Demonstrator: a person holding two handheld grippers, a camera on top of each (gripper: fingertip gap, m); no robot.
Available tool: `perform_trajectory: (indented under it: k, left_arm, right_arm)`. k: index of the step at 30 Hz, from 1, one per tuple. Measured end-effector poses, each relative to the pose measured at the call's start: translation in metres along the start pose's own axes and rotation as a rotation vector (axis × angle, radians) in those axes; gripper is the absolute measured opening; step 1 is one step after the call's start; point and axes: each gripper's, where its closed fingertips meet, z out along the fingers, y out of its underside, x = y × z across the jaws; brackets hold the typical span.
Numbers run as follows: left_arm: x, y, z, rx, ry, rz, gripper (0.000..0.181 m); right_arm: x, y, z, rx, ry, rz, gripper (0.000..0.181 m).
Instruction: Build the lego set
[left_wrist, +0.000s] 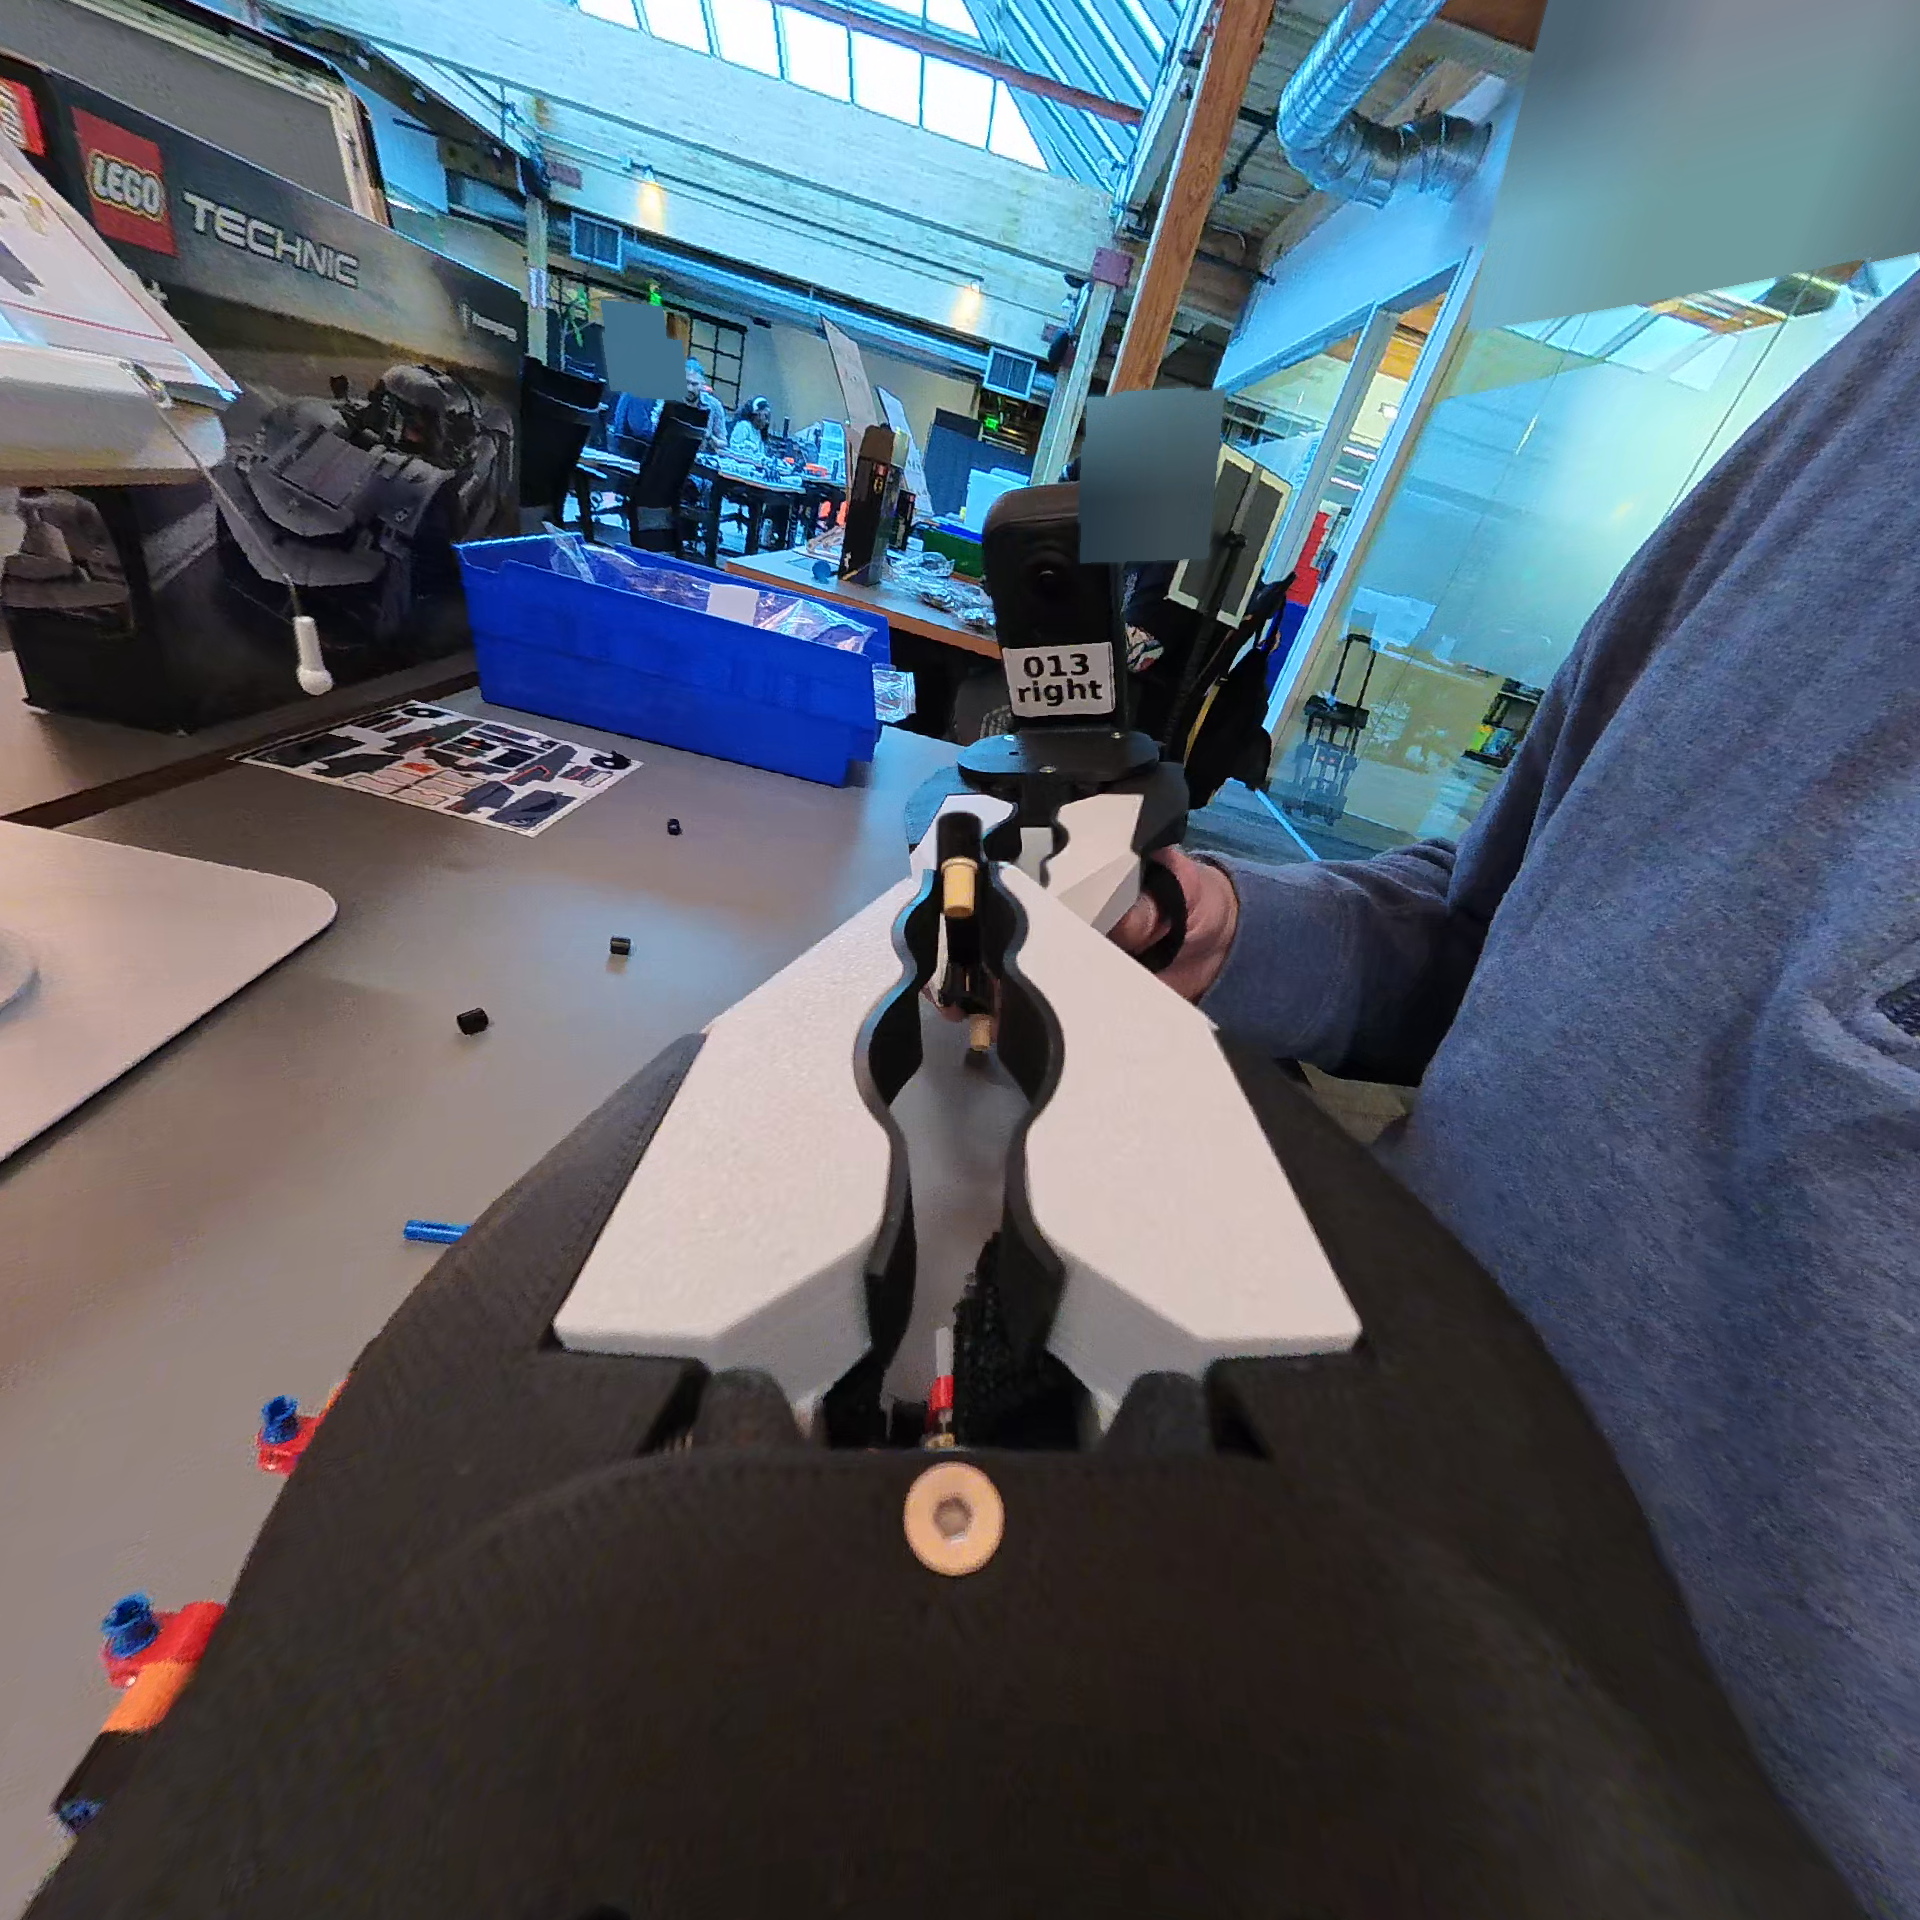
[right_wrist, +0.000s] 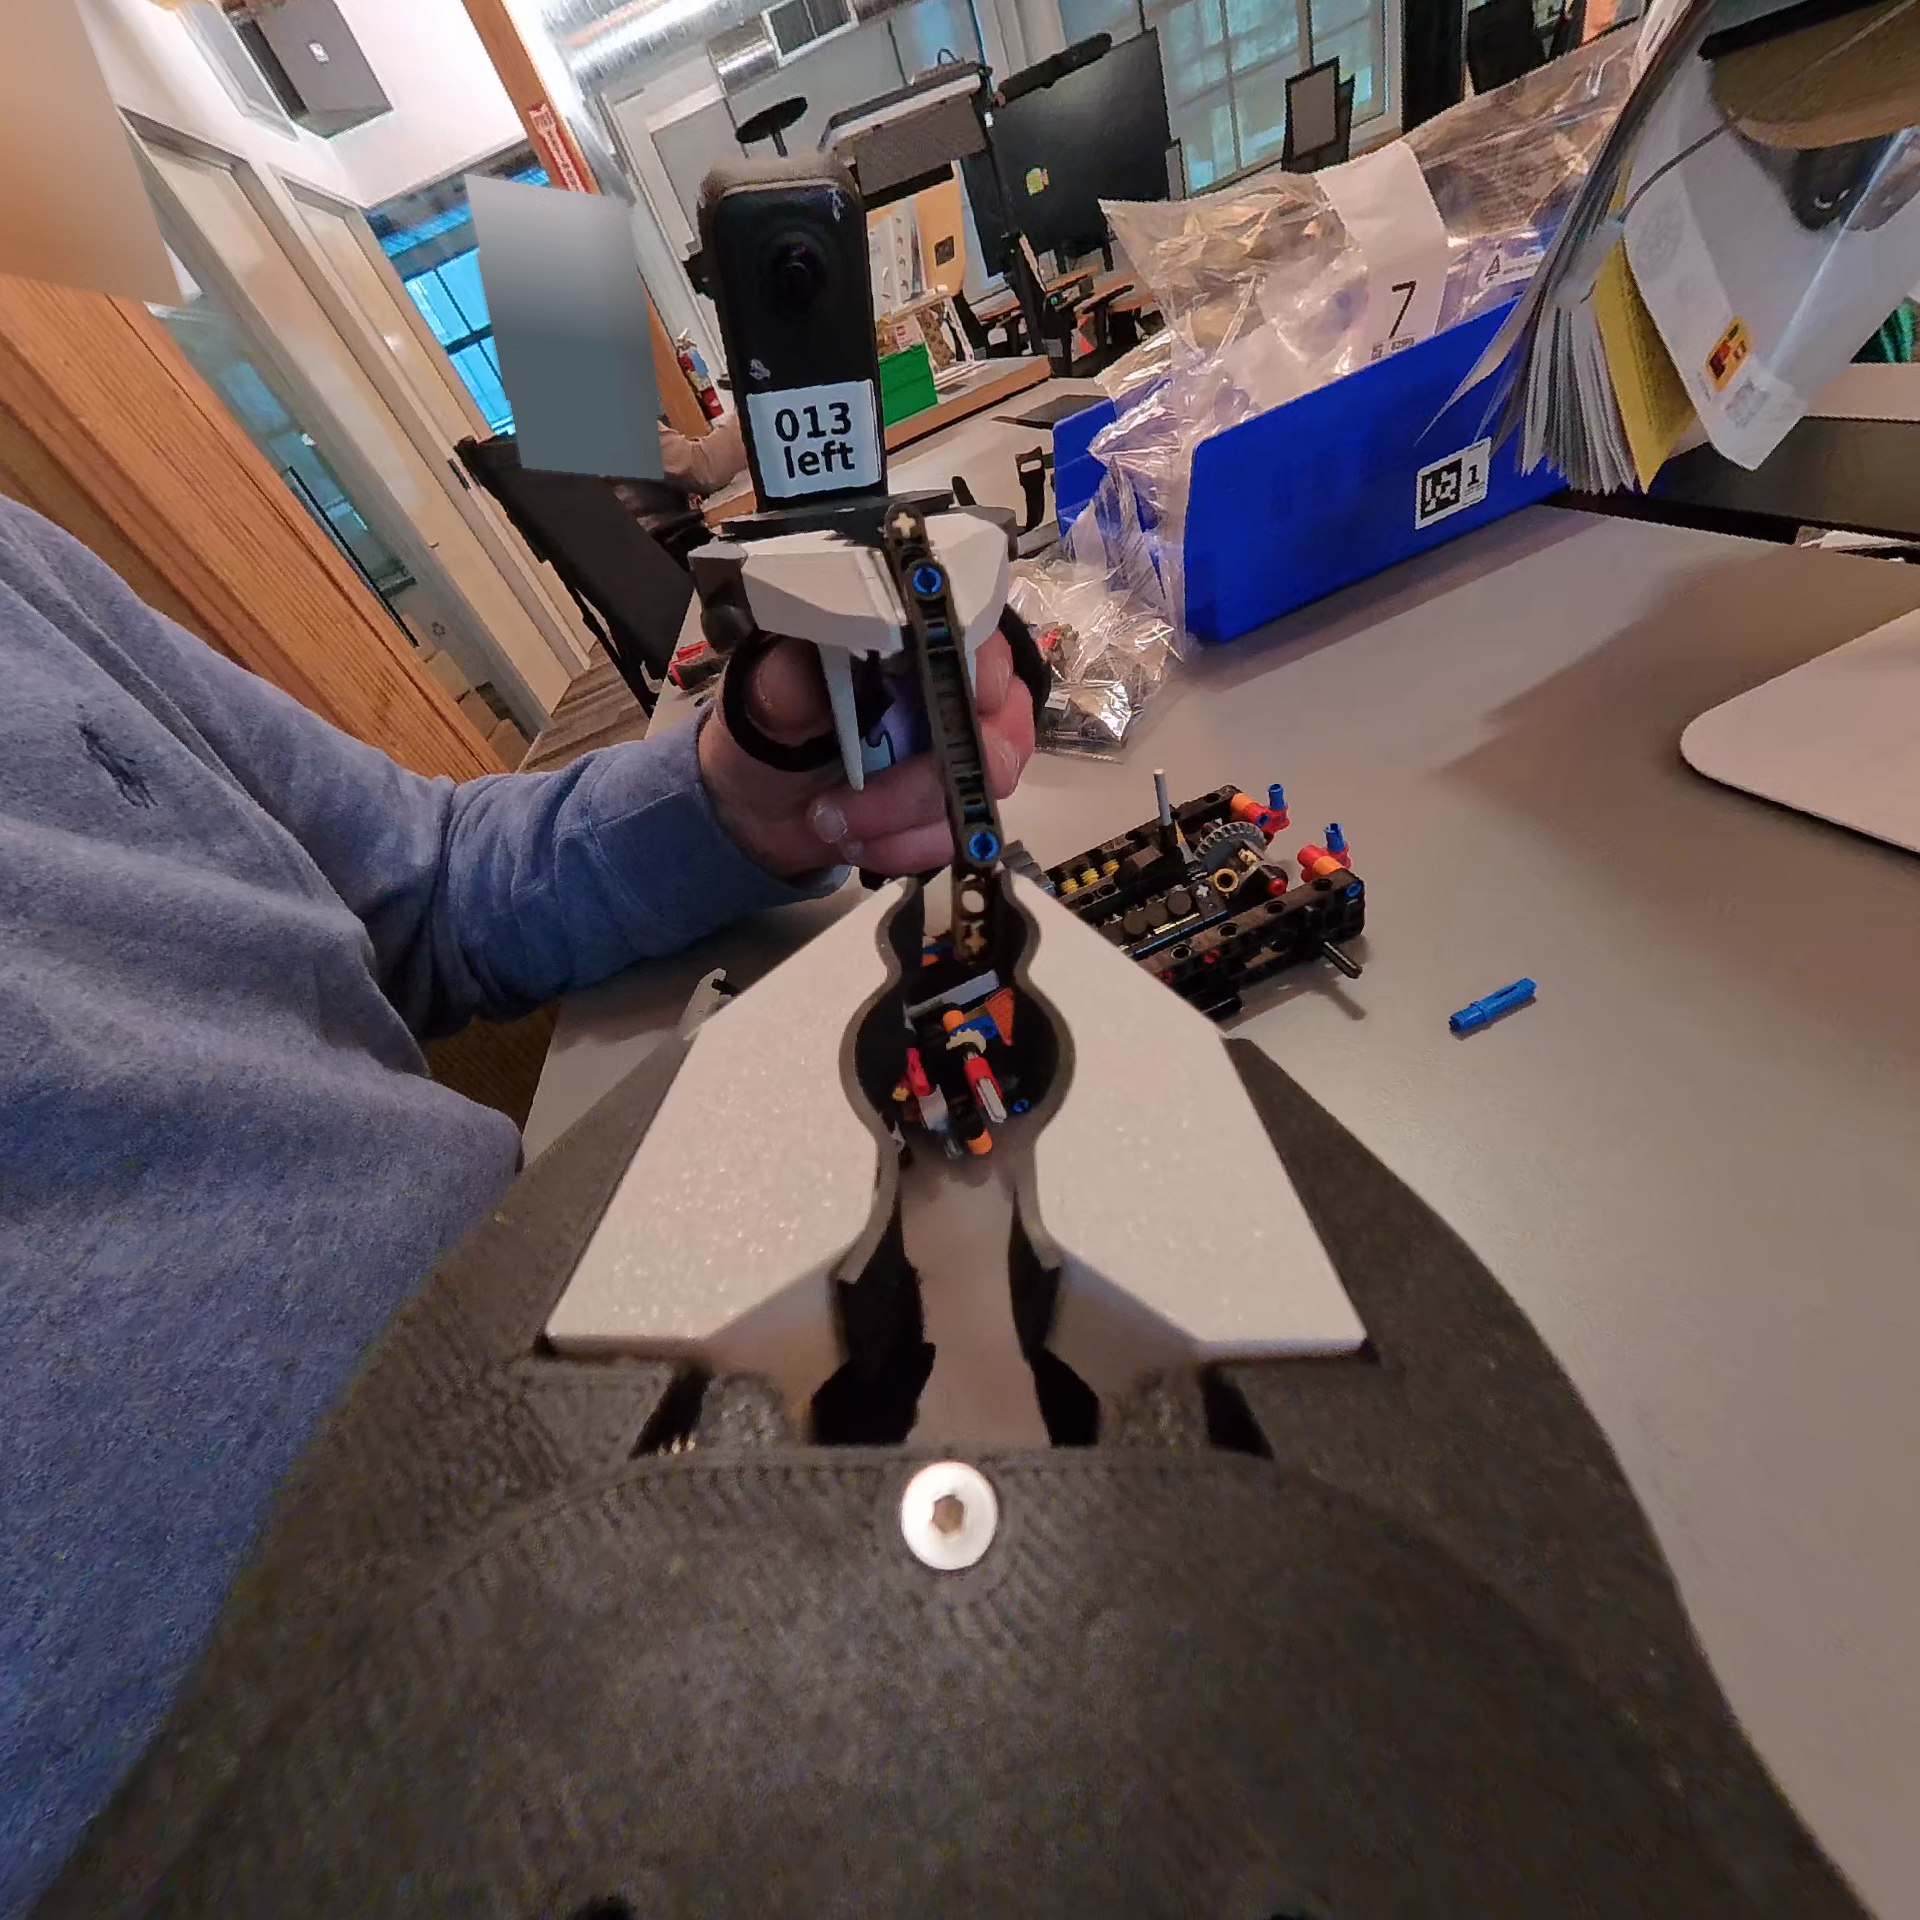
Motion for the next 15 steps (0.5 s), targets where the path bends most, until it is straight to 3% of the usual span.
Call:
perform_trajectory:
  k: [6, 15]
  left_arm:
    - [-0.006, -0.009, -0.007, 0.055, -0.02, -0.025, 0.005]
    - [-0.019, -0.026, -0.022, 0.161, -0.068, -0.061, 0.005]
  right_arm:
    - [0.005, -0.003, -0.001, 0.022, 0.029, 0.008, 0.024]
    - [0.009, -0.004, -0.002, 0.028, 0.045, 0.013, 0.024]
